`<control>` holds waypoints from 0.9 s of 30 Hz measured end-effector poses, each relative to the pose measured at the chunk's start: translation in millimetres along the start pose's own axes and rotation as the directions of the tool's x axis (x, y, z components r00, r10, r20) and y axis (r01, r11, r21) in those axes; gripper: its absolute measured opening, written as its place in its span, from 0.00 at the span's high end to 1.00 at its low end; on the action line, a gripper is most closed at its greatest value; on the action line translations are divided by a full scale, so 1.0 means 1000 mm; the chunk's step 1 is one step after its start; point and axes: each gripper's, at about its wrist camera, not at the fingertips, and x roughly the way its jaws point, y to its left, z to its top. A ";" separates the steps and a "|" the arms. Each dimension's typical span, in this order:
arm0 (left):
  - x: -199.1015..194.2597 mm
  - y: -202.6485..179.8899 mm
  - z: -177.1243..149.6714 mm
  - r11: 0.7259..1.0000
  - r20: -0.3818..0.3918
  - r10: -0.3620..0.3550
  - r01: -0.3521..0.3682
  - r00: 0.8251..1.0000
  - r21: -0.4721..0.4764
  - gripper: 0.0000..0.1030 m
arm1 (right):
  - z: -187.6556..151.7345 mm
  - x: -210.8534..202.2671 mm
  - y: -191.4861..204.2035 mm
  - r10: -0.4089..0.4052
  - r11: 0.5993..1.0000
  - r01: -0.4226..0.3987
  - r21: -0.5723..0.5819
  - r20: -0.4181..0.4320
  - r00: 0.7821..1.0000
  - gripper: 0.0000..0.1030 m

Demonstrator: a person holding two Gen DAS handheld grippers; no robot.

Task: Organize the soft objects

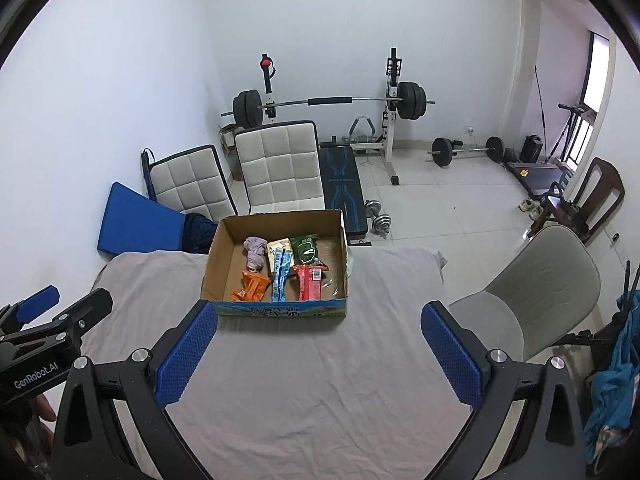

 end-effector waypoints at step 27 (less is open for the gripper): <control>0.013 -0.004 0.005 1.000 0.013 0.023 -0.023 1.000 0.006 0.02 | -0.001 0.023 0.001 -0.008 1.000 0.008 0.002 0.000 1.000 0.00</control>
